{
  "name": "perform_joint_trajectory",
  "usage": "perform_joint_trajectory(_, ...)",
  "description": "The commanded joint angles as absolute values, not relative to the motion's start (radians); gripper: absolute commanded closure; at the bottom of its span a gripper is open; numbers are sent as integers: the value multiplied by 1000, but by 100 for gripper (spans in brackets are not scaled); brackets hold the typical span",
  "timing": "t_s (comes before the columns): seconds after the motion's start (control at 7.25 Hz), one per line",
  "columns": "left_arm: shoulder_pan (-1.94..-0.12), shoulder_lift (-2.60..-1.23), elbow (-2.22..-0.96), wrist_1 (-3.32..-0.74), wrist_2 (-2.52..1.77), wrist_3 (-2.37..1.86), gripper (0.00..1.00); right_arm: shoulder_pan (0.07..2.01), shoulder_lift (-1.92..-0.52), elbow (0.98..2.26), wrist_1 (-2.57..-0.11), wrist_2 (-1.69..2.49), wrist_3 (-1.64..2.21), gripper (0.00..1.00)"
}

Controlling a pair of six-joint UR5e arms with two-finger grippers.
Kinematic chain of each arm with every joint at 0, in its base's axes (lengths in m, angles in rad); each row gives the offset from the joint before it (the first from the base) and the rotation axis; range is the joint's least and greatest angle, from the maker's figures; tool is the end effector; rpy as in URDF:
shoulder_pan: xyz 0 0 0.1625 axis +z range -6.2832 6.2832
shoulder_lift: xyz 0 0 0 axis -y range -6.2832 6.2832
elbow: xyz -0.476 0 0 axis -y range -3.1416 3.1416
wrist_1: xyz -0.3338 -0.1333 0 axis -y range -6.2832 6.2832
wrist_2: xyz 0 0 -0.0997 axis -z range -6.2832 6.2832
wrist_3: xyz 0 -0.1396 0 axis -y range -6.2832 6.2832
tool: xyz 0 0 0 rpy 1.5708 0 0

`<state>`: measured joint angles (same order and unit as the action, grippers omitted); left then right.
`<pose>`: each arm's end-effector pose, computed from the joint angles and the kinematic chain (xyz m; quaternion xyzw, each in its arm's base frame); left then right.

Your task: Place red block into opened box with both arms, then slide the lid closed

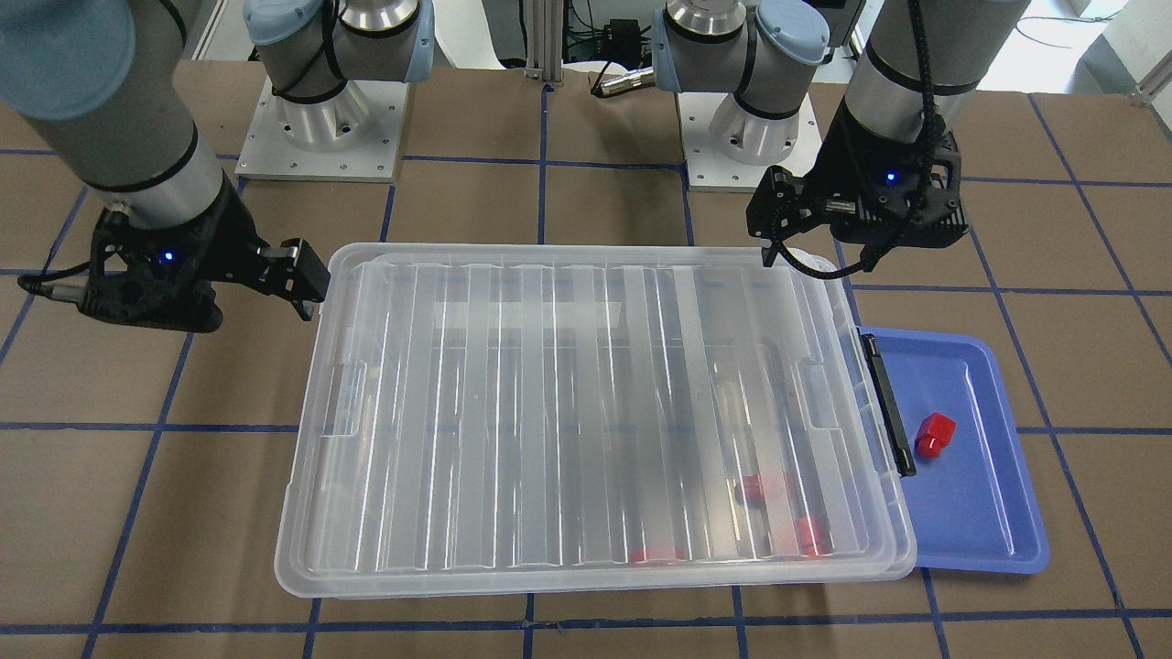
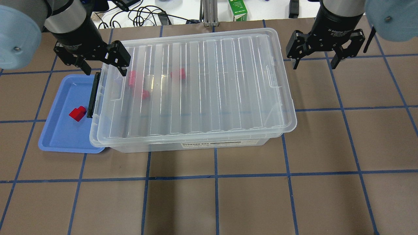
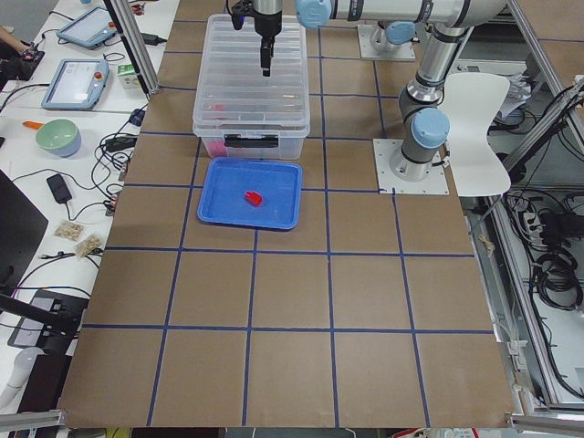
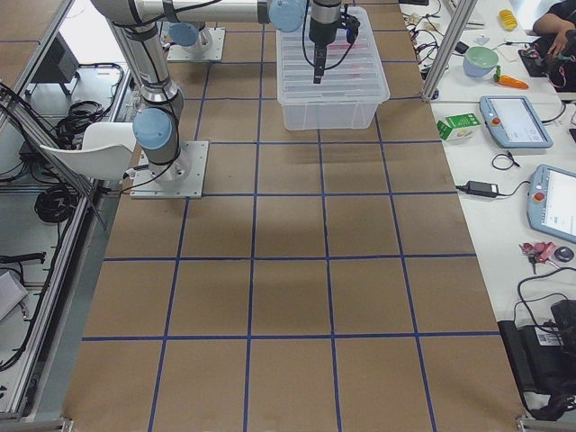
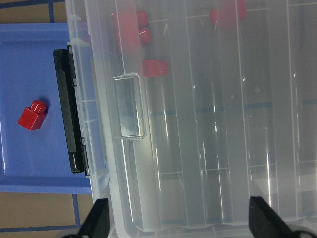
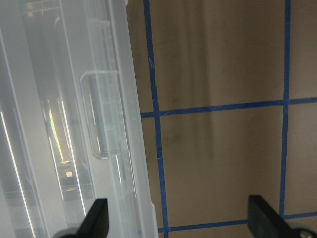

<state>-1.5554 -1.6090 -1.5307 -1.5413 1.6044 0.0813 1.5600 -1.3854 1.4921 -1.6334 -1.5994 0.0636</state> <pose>-0.1216 -0.4579 0.5025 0.0327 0.9992 -0.0149 0.0175 0.1238 -0.5145 0.4510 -0.0369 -0.9990 -0.0217 0.0149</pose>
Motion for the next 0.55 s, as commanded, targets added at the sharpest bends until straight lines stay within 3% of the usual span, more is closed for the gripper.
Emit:
perform_joint_trajectory(0.0,-1555,-1611,-1529,-1540,1605,81,0,1562,-1286,1493,-1736,-1598,57,0)
perform_joint_trajectory(0.41,-1554,-1612,-1529,-1540,1605,81,0,1563,-1237,1496,-1776,-1525,48,0)
